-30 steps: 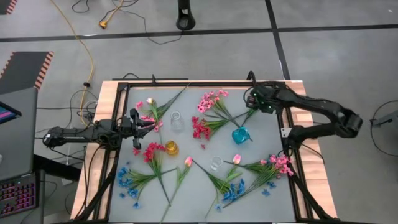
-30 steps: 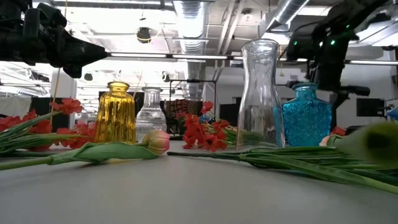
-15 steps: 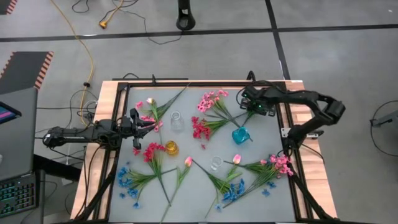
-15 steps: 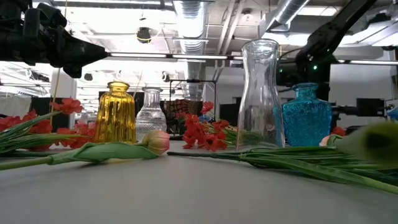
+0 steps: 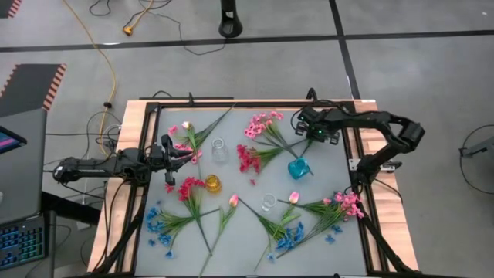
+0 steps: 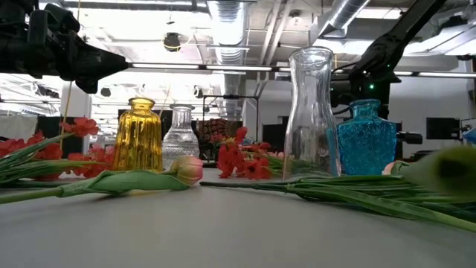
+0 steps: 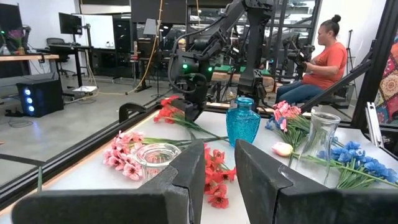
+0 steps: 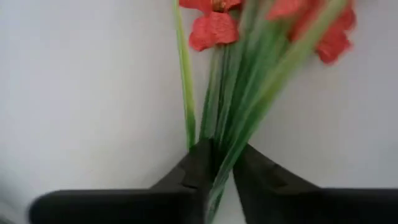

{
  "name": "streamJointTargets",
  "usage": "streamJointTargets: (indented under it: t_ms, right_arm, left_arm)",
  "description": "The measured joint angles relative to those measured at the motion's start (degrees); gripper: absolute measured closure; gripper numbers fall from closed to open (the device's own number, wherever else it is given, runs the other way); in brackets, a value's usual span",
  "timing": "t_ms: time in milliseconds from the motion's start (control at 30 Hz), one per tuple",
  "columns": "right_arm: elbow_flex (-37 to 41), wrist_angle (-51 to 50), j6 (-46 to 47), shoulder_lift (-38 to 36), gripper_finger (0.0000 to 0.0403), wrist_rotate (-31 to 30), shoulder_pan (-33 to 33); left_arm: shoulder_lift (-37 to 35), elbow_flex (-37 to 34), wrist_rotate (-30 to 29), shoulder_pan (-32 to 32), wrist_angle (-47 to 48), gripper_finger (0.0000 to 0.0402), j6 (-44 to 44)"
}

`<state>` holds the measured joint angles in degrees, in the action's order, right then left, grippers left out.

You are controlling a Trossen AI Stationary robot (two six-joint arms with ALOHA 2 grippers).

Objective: Sort flowers into vase by color
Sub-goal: Put the top right red flowers into the blue vase

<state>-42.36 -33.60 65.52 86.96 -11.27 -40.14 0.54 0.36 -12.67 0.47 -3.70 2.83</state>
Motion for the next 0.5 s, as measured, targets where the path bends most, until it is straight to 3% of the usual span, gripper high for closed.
streamJointTargets:
  t_ms: [133, 500]
  right_arm:
    - [0.1, 0.0, -2.1, -3.1, 0.0374, -0.4, -0.1]
    - [0.1, -0.2, -6.8, -13.8, 0.0356, -0.8, 0.0]
  left_arm:
    - [0.0, 0.0, 0.0, 0.0, 0.0, 0.0325, 0.0]
    - [0.0, 0.0, 0.0, 0.0, 0.0, 0.0325, 0.0]
